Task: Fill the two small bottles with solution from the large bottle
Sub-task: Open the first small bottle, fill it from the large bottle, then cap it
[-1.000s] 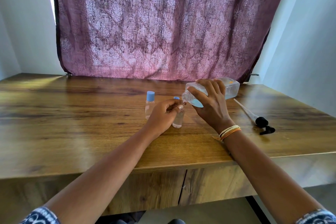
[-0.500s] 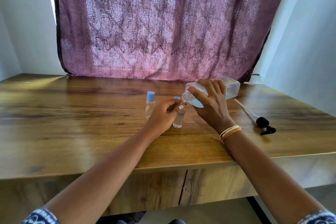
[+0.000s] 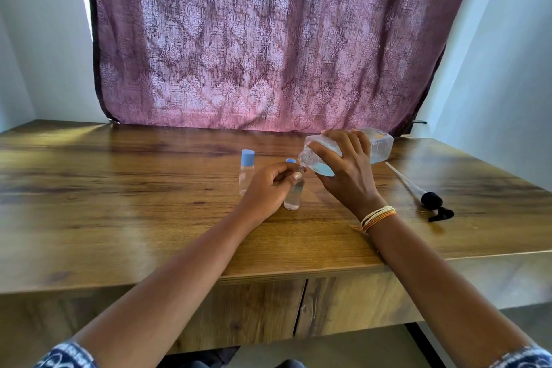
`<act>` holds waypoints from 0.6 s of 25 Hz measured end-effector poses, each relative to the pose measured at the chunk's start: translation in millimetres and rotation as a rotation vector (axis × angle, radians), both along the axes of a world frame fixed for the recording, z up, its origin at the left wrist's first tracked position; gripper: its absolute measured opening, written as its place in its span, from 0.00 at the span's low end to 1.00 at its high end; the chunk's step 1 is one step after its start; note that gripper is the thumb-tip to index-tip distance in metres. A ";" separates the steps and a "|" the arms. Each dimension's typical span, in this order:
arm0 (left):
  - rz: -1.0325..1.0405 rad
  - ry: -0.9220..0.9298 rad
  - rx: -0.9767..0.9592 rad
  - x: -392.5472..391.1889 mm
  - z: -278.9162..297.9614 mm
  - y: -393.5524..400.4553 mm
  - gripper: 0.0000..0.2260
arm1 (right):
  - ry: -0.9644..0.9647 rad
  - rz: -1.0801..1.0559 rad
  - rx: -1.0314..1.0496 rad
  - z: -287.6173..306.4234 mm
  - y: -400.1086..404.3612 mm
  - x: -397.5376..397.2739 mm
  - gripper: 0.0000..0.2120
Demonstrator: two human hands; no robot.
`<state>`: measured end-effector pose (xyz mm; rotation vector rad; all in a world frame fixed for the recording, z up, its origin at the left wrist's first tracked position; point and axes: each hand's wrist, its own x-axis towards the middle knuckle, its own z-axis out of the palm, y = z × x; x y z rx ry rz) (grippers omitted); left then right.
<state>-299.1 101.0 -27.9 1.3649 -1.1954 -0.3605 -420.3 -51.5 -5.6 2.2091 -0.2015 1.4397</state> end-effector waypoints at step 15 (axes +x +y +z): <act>-0.037 0.048 0.021 -2.0 0.9 4.1 0.08 | -0.033 0.064 0.156 -0.3 6.4 -1.3 0.21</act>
